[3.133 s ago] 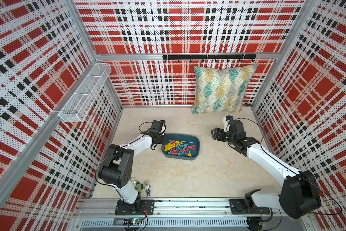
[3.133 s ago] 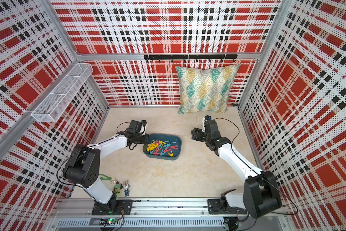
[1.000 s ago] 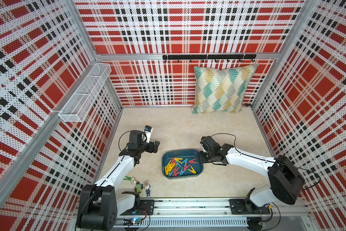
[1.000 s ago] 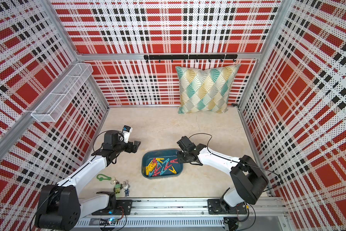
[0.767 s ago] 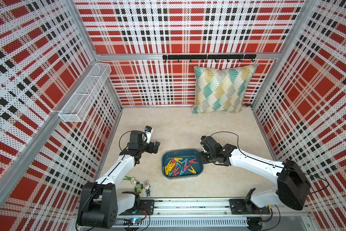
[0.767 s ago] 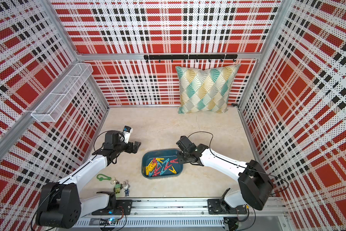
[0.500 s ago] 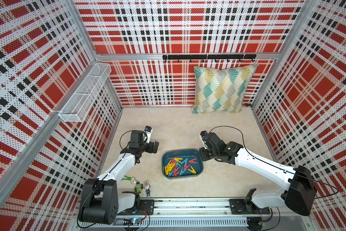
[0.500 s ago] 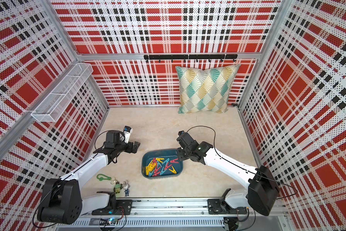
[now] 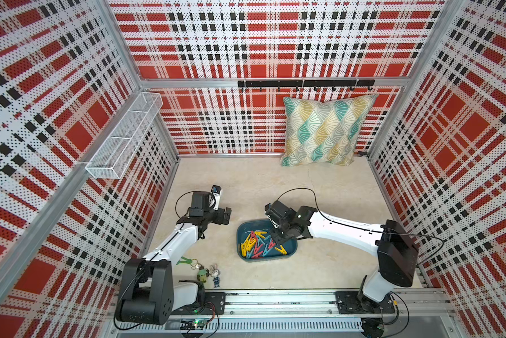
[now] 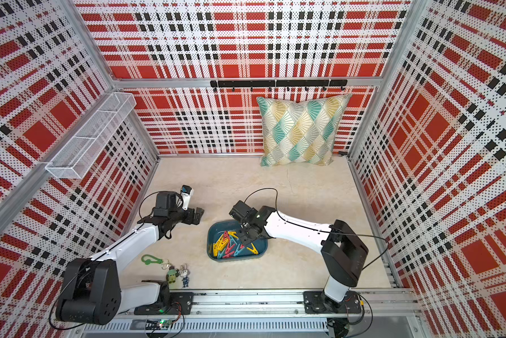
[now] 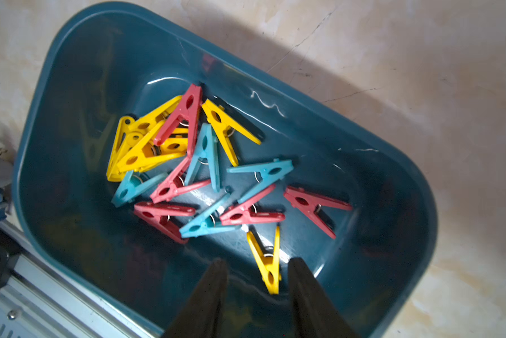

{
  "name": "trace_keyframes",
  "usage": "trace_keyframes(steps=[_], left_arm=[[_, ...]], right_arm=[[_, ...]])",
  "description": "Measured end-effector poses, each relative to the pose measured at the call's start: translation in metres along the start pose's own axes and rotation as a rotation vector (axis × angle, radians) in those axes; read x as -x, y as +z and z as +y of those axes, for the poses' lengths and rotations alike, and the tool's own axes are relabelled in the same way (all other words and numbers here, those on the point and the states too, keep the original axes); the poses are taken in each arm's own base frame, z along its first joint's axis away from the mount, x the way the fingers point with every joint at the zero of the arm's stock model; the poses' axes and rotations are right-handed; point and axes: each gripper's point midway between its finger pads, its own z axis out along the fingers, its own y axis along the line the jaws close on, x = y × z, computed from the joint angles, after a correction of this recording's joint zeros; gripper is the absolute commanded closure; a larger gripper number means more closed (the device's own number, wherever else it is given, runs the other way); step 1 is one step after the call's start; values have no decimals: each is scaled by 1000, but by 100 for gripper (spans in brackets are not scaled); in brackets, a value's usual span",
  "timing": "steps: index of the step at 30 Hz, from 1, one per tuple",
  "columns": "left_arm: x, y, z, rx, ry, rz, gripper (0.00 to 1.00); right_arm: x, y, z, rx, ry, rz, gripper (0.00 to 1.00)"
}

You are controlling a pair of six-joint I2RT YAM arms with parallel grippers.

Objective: Take the clothespins out of the storage box
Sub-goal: Move the storage box to the center of the board, then pick up the clothespin from the storage box.

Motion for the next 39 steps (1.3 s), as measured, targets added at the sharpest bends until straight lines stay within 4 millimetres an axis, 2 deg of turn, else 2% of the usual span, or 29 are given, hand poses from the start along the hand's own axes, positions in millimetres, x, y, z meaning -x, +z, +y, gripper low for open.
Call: trace_keyframes(steps=[7,12,17,20,27,35,39], left_arm=[[0,0,1,6,-2,1,1],[0,0,2,7,-4,1,1],[0,0,3,8,-5,1,1],[0,0,3,9,-7,1,1],[0,0,4,10,-10,0,1],[3,-4,8,13,-22,-16,1],[4,-5,9,8,-26,-22,1]], right_arm=[[0,15,-4,-83,52,27,58],[-5,14,-16,-146,41,44,60],[-8,17,-21,-168,27,63,51],[-6,19,-17,-145,48,60,53],[6,30,-4,-87,223,16,58],[13,36,-9,-100,447,-22,55],[19,37,-16,-98,551,-37,59]])
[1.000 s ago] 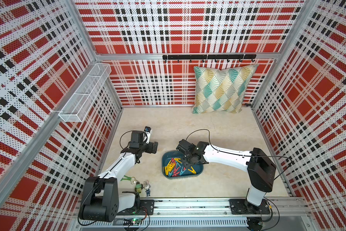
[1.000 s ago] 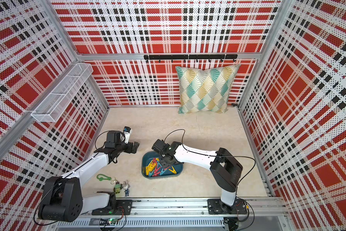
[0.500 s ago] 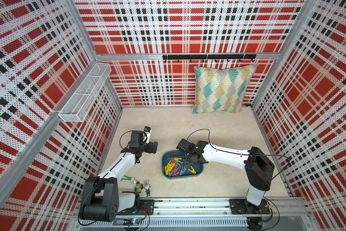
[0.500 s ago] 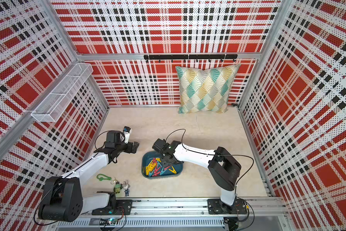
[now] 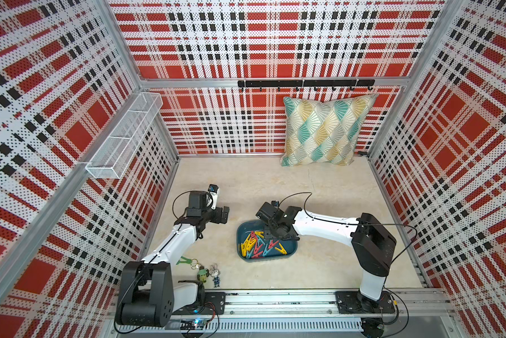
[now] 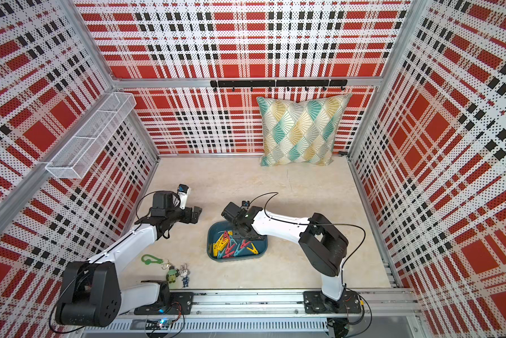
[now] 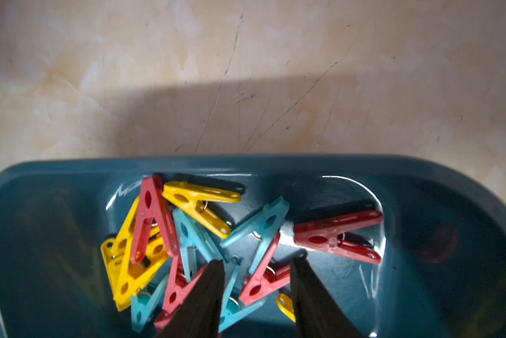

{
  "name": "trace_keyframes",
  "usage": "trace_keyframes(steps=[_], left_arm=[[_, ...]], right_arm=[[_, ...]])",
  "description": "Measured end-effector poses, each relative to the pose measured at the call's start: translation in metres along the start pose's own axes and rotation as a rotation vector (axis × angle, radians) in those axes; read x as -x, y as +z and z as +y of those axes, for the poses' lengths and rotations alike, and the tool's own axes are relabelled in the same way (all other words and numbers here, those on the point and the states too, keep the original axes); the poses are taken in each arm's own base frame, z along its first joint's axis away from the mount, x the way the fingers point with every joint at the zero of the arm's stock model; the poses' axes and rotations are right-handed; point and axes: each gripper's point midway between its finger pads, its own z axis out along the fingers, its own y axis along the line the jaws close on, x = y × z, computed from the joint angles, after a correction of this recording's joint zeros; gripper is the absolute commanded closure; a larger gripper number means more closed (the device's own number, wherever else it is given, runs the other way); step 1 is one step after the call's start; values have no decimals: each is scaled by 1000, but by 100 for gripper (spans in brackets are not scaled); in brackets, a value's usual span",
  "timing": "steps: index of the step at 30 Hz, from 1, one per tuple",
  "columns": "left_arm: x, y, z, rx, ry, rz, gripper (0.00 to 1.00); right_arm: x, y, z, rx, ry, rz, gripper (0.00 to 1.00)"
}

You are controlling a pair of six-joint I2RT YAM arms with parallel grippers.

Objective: Take the clothespins out of the storage box
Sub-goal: Pick up the clothespin from the storage box.

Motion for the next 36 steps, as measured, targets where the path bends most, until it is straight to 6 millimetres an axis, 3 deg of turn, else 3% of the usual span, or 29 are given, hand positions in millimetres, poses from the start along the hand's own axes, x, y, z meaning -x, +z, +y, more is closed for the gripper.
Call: trace_keyframes(steps=[10,36], left_arm=[[2,-3,1,-6,-9,-12,1],[7,-7,-1,-14,-6,-31,1]], right_arm=[[15,3,-4,19,158,-9,59],[2,31,-11,-19,261,55,62]])
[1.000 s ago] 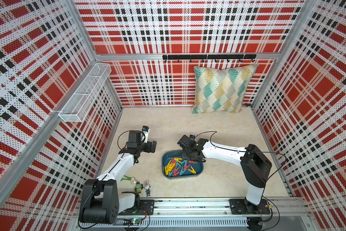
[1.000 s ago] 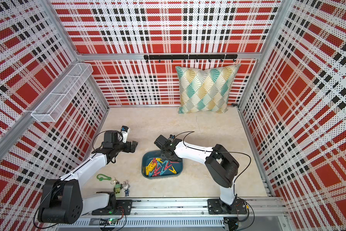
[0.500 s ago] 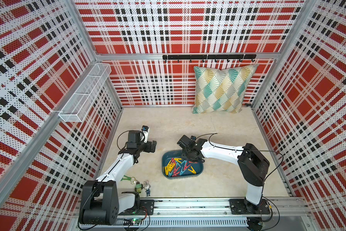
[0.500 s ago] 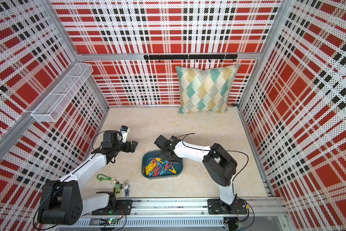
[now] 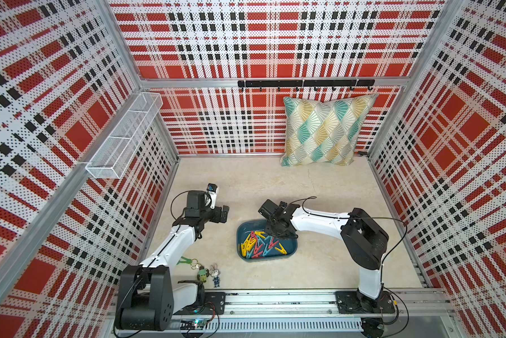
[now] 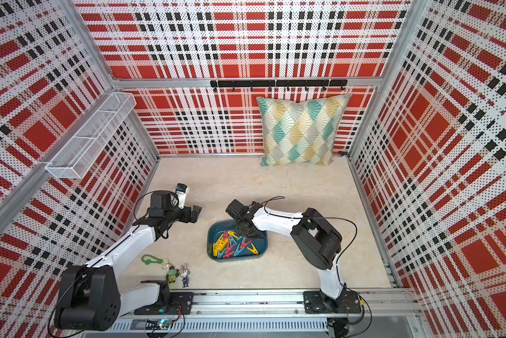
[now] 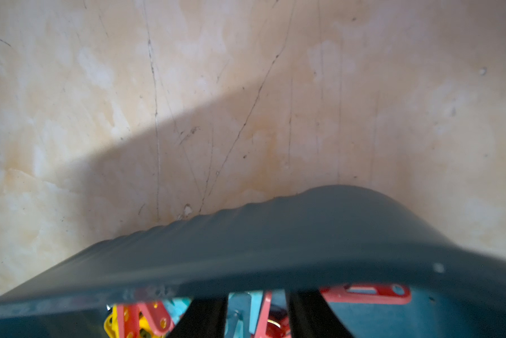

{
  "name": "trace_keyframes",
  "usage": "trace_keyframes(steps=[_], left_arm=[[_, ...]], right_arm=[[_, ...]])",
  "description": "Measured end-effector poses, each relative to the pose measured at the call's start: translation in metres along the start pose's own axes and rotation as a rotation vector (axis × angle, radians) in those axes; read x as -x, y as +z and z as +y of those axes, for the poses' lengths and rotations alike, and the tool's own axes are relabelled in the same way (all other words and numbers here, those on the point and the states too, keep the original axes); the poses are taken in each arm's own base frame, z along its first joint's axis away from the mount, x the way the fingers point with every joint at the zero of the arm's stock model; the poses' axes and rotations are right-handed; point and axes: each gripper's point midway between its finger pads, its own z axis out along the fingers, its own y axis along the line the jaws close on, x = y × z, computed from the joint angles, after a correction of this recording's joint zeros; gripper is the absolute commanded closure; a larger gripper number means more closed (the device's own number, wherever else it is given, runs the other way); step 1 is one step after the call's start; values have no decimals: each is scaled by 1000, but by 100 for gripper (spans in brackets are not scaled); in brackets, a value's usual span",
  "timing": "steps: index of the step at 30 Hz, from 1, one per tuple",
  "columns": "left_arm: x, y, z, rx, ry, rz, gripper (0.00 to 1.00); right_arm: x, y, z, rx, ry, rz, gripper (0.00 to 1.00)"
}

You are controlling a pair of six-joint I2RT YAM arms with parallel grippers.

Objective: Take the clothespins out of the storage box
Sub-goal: Pick up the clothespin from the storage box.

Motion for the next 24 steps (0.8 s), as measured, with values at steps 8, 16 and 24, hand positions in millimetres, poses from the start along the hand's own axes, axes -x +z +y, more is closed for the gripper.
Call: trace_keyframes(steps=[8,16,24], left_arm=[[2,-1,0,-2,1,-7,1],[3,-2,-1,-4,2,-12,1],[3,-3,-2,-8,2,-13,1]], right_arm=[[-4,8,-3,-17,3,18,64],[-2,10,1,-13,3,18,64],[-2,12,8,-2,-3,26,77]])
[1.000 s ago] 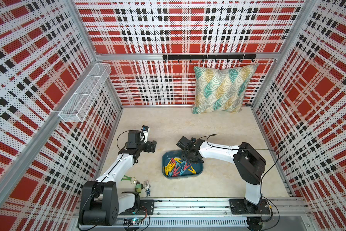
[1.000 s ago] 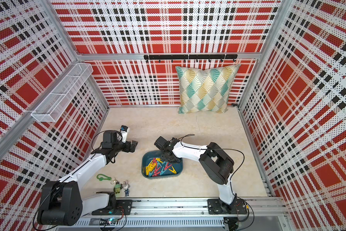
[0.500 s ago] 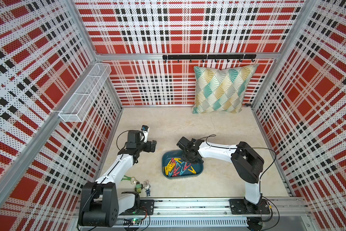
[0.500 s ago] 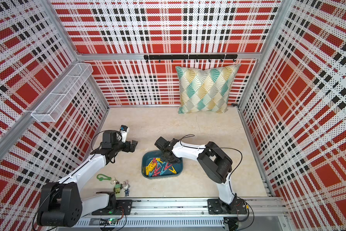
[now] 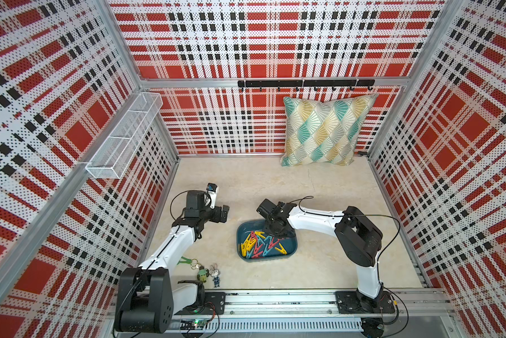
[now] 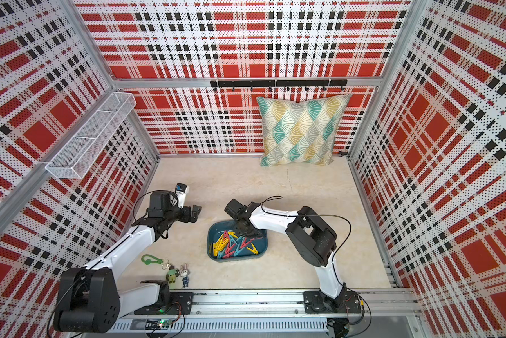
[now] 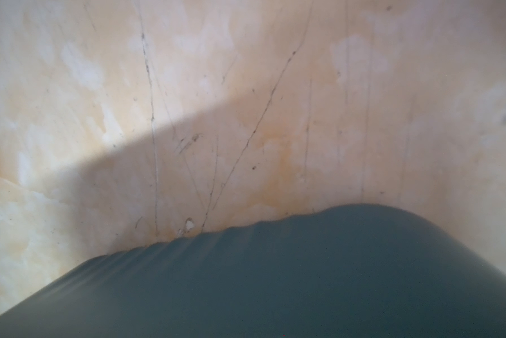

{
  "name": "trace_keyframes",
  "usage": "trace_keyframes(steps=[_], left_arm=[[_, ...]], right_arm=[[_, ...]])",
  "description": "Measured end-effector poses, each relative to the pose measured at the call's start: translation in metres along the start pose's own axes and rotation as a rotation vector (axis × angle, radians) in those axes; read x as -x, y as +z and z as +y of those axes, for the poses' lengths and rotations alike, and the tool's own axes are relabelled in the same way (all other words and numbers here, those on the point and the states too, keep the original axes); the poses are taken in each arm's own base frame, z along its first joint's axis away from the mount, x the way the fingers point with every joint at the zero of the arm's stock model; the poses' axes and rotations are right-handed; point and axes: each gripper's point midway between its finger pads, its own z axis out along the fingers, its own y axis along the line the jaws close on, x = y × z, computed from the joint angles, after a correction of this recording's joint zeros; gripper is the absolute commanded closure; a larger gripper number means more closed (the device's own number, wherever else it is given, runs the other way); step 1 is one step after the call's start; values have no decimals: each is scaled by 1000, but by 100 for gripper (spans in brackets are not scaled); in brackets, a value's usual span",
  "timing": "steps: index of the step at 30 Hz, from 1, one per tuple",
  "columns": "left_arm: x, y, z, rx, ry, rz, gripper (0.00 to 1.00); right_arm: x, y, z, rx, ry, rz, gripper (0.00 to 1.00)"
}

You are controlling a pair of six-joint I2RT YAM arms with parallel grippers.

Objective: Take the clothespins out of the storage box
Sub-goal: Pick up the clothespin from the storage box.

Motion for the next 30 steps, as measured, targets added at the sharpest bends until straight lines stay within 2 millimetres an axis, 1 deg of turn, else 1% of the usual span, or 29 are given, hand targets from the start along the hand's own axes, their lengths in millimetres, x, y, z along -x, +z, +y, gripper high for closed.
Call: trace_keyframes(steps=[4,7,14,18,22,26,30], left_arm=[[0,0,-1,-3,0,-1,1],[0,0,-1,-5,0,-1,1],[0,0,-1,-5,0,-1,1],[0,0,-1,-4,0,-1,1],[0,0,-1,-4,-1,-1,1],[0,0,-1,-4,-1,-1,1],[0,0,-1,-4,-1,-1,1]], right_arm=[[0,0,1,2,-8,2,83],[0,0,1,1,-11,0,85],[2,-3,0,-17,-44,-29,86],[4,-9,6,-22,-79,-61,87],[9,-18,12,-27,-114,-102,87],[18,-33,20,-20,-144,-152,88],[24,-46,23,-21,-175,-187,88]])
